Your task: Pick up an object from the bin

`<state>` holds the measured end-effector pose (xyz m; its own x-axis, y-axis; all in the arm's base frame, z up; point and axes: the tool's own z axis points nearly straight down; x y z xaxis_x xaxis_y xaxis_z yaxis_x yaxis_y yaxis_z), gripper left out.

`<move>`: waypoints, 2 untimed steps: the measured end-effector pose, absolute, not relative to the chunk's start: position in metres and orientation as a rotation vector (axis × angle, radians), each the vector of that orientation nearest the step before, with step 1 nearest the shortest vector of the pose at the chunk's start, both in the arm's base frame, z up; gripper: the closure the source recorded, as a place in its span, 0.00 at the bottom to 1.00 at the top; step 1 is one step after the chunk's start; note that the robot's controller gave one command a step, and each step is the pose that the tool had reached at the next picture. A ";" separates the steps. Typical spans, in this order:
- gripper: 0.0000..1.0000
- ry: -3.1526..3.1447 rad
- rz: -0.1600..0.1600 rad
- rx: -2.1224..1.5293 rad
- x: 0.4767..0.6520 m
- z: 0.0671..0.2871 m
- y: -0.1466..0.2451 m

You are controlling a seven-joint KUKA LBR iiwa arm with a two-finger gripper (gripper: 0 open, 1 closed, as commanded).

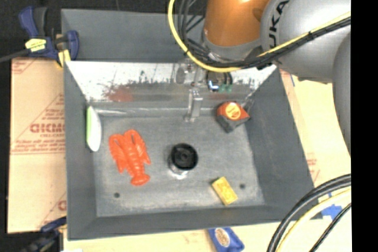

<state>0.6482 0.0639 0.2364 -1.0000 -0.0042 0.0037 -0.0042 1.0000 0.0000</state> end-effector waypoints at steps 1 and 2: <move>0.00 -3.147 -0.002 0.005 0.649 0.242 0.064; 0.00 -3.150 0.001 0.074 0.643 0.179 0.059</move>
Offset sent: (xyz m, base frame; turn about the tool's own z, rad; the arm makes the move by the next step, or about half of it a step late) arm -0.0124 -0.0083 -0.0990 -0.0706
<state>0.6425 0.0585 0.1793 -0.9989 -0.0468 -0.0091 -0.0467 0.9989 -0.0009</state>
